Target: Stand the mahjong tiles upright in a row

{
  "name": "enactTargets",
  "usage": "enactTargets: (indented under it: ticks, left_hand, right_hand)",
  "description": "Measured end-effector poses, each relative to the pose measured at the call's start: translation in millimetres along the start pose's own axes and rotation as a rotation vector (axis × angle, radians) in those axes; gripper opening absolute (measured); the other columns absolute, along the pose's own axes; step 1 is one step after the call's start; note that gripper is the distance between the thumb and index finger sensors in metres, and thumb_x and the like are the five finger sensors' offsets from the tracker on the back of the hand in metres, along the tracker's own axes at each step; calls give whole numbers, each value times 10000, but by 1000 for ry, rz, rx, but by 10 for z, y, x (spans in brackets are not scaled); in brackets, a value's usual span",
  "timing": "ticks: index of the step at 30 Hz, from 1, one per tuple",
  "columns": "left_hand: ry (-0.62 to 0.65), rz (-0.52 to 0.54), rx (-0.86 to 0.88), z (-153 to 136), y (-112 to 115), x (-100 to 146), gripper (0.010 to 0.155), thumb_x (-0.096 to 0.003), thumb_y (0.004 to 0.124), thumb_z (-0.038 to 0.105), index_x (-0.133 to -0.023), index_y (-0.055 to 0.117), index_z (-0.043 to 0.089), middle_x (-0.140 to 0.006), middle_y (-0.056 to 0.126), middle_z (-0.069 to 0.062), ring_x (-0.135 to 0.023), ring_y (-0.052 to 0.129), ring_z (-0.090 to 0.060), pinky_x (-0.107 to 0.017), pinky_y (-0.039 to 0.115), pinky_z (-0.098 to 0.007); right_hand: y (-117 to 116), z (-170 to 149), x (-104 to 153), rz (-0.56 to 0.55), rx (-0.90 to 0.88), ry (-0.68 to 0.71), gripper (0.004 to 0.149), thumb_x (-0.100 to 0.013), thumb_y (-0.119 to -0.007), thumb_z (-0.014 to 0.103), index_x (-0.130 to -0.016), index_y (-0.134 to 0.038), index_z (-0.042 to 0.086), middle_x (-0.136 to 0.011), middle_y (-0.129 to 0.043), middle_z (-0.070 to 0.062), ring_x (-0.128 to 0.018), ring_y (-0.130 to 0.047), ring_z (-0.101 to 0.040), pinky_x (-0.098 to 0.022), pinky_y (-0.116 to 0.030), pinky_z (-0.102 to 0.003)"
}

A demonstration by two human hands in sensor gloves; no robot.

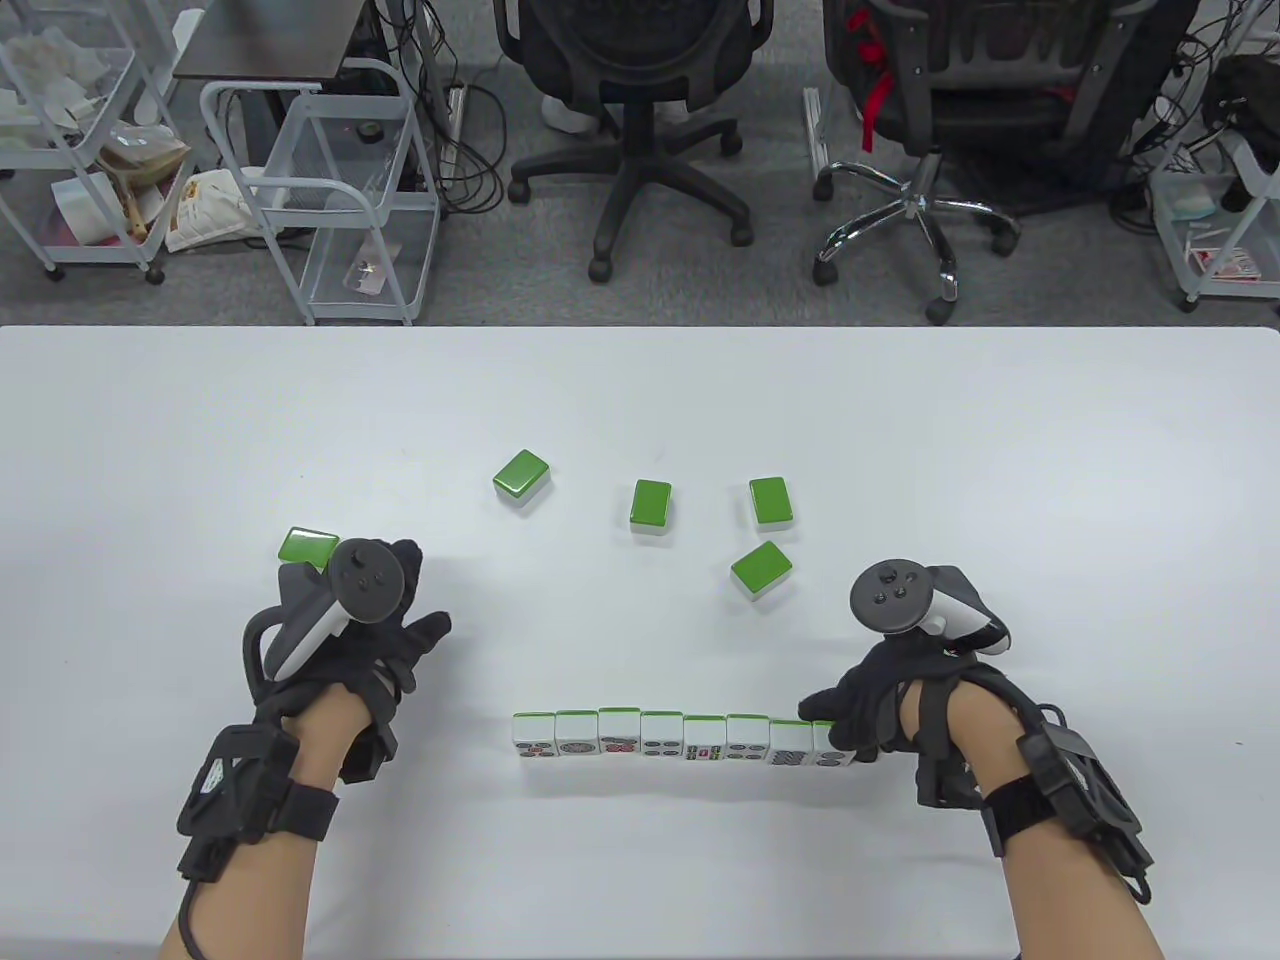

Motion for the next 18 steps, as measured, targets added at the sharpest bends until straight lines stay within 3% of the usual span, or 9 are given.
enactTargets:
  ticks: [5, 8, 12, 15, 18]
  left_hand:
    - [1, 4, 8, -12, -11, 0, 838, -271, 663, 656, -988, 315, 396, -1147, 349, 78, -1105, 457, -290, -767, 521, -544]
    - [0, 10, 13, -27, -23, 4, 837, -271, 663, 656, -987, 316, 397, -1147, 348, 80, -1105, 457, -290, -767, 520, -544]
    - [-1, 7, 19, -43, -21, 3, 837, -271, 663, 656, -988, 316, 396, -1147, 347, 79, -1105, 457, -289, -767, 521, -543]
    - [-1, 6, 25, -61, -17, 9, 838, -271, 663, 657, -987, 316, 396, -1147, 348, 79, -1105, 457, -290, -767, 522, -544]
    - [-1, 8, 30, -72, -21, 8, 839, -271, 664, 658, -988, 315, 396, -1148, 345, 79, -1105, 455, -291, -767, 522, -544]
  right_hand:
    - [93, 69, 74, -48, 37, 0, 601, -308, -868, 301, -859, -758, 86, -882, -796, -214, -648, -946, -441, -444, -801, -551]
    - [293, 286, 166, -245, 33, 13, 636, -327, -862, 348, -877, -732, 58, -892, -772, -246, -651, -927, -460, -438, -791, -552]
    - [505, 676, 157, -537, 252, -137, 695, -308, -871, 413, -886, -708, 63, -893, -770, -258, -656, -928, -472, -429, -798, -563]
    - [566, 966, -14, -609, 406, -258, 756, -298, -873, 459, -906, -667, 60, -913, -742, -266, -681, -905, -495, -443, -789, -575]
    - [545, 1097, -246, -591, 497, -356, 797, -291, -864, 504, -910, -651, 49, -923, -728, -275, -698, -901, -500, -449, -790, -583]
Point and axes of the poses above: the tracker on the back of each hand, its own z axis roughly to the thumb side, its own x axis roughly from the fingertips to the wrist, y = z × x, the point moved 1 cm from there along -x, roughly from the wrist to the fingertips
